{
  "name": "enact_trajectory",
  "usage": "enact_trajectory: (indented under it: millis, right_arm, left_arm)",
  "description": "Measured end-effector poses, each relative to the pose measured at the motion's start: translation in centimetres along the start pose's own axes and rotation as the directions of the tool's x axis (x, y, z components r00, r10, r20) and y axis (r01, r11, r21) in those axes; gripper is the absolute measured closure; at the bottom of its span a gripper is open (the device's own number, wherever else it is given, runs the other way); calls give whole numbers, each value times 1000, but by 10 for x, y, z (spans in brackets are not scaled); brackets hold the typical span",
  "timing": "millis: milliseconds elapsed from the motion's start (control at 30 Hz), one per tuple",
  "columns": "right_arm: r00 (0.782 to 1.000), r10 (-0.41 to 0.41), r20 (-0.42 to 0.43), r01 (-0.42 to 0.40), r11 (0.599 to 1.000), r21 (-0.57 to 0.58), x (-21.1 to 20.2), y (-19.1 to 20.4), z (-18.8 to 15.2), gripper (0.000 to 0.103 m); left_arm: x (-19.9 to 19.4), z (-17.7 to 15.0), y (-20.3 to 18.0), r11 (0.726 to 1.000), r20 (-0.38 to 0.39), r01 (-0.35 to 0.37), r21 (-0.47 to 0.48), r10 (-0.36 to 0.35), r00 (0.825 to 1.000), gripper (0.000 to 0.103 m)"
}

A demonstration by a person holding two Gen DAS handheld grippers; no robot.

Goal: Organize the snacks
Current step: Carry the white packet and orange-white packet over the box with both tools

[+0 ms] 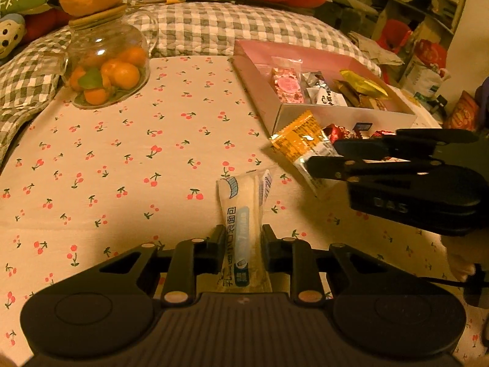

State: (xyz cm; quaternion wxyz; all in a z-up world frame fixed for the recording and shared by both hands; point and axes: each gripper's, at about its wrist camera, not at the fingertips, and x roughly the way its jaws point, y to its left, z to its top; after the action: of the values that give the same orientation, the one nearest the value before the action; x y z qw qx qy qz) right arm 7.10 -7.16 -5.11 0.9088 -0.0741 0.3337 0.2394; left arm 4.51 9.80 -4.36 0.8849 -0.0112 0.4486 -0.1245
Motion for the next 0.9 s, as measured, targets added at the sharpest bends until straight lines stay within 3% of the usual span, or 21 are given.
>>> enact_trajectory:
  millis: [467,900]
  right_arm:
    - [998,47,53,-49,998,48,-33,-4,5,69]
    - [991,-1,137,-18,990,136,-56,-37,24,69]
  left_arm:
    - [-10,9,-4,999,70,0,-38,2,998,85]
    - [-22,41,-25,999,140,38,-36,-33,990,85]
